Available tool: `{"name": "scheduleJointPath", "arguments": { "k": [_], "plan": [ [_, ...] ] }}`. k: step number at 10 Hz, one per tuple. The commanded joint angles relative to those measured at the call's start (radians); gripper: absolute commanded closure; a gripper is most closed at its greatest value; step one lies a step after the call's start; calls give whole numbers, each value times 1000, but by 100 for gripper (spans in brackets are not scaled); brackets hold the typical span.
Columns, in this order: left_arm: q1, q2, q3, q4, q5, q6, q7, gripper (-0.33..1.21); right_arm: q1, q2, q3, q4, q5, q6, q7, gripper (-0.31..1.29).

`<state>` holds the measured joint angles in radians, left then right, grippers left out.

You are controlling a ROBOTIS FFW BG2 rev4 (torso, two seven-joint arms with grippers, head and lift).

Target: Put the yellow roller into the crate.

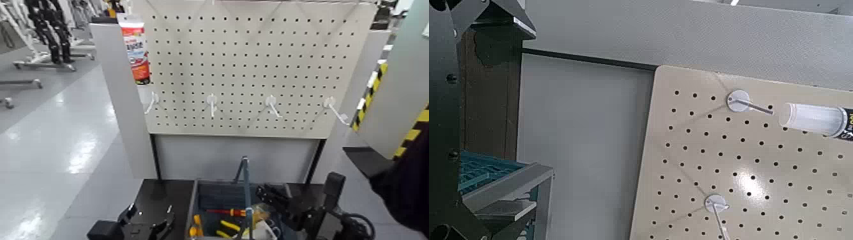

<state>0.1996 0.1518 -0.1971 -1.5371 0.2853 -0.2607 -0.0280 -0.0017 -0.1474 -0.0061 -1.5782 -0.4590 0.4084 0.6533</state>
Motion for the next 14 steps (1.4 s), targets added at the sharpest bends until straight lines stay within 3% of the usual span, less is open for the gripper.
{"name": "scheduleJointPath", "arguments": {
  "k": [1, 5, 7, 9, 11, 14],
  "plan": [
    [0, 0, -1, 2, 0, 0, 0, 11, 5, -3, -29, -55, 79, 27, 0, 13],
    [-3, -1, -4, 3, 0, 4, 0, 11, 57, 12, -55, -169, 200, -16, -98, 13],
    [-3, 0, -5, 3, 2, 9, -1, 11, 127, 39, -57, -217, 230, -148, -215, 13],
    [-3, -3, -2, 5, 0, 11, -6, 11, 227, 71, -37, -256, 270, -324, -402, 13],
    [-3, -3, -1, 5, 0, 12, -9, 11, 276, 83, -12, -256, 286, -419, -482, 13],
    [0, -5, 5, 5, 0, 9, -12, 11, 331, 106, 14, -244, 303, -505, -546, 13]
  ]
}}
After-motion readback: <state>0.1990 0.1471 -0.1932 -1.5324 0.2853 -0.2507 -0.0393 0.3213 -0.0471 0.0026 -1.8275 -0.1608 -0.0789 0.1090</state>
